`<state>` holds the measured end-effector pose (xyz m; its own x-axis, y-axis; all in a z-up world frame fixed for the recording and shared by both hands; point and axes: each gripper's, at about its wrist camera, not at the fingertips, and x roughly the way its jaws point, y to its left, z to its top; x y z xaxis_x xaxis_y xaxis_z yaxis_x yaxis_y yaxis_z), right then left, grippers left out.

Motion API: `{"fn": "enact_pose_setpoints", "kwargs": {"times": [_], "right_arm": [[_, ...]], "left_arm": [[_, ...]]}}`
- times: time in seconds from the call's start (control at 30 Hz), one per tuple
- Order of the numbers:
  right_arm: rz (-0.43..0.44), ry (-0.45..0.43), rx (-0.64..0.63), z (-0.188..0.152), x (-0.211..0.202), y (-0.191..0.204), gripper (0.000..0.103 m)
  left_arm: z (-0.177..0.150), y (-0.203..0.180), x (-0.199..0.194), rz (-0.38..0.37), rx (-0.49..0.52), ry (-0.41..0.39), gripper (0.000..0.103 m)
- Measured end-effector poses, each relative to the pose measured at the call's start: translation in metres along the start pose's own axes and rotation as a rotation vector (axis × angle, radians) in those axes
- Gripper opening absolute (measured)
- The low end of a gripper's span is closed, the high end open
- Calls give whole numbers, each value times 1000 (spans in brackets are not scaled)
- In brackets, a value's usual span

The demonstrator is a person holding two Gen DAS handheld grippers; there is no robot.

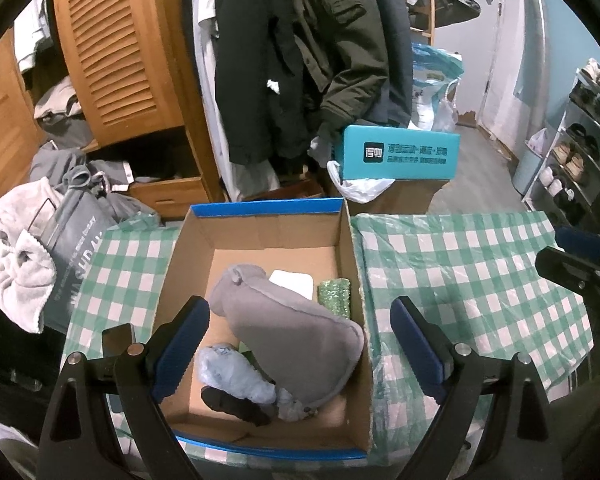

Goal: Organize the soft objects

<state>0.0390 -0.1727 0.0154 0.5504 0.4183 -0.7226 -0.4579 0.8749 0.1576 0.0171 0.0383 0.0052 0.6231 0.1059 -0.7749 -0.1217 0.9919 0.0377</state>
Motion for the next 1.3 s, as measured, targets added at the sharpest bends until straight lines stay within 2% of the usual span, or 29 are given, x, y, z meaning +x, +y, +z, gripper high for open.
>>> {"fn": "enact_pose_setpoints", "kwargs": {"times": [0.53,1.3], "right_arm": [[-5,9,-3,1,-1,1,66],[-4,12,-5,0,-1,-1,66]], "left_arm": [[0,5,-2,-6,-7,-2,93],[-3,4,-9,25,-10,-17,93]]}}
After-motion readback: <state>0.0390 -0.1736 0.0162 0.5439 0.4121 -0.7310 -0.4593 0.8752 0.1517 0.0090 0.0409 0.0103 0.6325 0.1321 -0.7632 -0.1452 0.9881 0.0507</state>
